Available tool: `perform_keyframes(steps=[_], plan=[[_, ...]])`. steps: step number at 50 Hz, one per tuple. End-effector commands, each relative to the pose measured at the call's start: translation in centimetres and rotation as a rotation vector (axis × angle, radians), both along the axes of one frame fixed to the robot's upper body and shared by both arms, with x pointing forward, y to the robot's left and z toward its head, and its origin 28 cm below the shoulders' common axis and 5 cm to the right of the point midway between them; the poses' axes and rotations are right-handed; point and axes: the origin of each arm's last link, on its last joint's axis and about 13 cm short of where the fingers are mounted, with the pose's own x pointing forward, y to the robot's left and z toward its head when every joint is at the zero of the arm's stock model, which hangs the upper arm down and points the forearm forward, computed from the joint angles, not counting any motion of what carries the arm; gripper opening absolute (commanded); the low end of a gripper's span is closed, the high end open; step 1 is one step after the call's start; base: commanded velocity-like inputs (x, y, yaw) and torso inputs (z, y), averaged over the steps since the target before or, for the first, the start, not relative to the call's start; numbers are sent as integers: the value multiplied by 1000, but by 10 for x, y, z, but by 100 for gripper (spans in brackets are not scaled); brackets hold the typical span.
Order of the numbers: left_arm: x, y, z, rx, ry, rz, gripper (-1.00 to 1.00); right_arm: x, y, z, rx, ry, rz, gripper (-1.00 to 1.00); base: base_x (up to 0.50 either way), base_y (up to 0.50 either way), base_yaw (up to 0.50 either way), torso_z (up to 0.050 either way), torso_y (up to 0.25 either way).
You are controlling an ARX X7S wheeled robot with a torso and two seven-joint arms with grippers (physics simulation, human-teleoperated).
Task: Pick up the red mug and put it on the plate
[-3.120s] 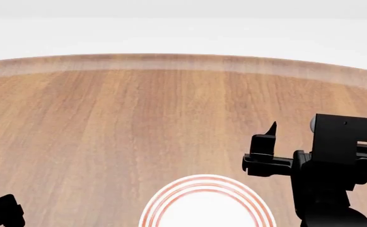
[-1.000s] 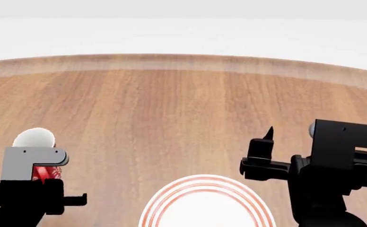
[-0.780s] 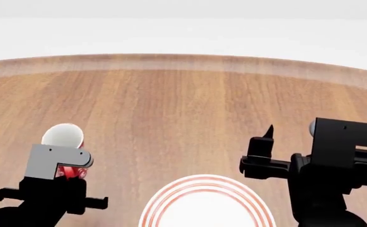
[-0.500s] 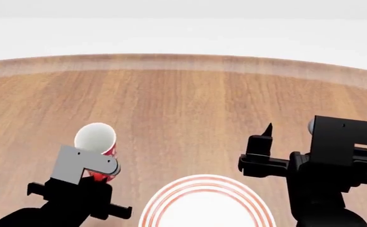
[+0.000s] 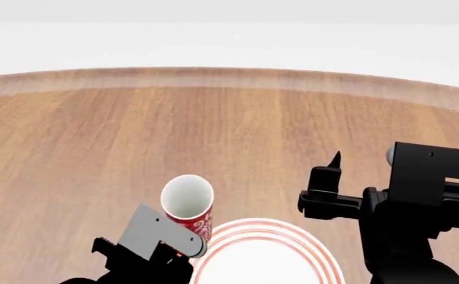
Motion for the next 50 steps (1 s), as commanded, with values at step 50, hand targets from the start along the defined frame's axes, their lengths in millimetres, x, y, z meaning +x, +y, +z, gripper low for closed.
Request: perform_keyframes(steps=[50], plan=[[17, -65, -22, 68, 127, -342, -100, -3, -3, -2, 27, -4, 3, 100, 0, 0, 0, 0, 0]])
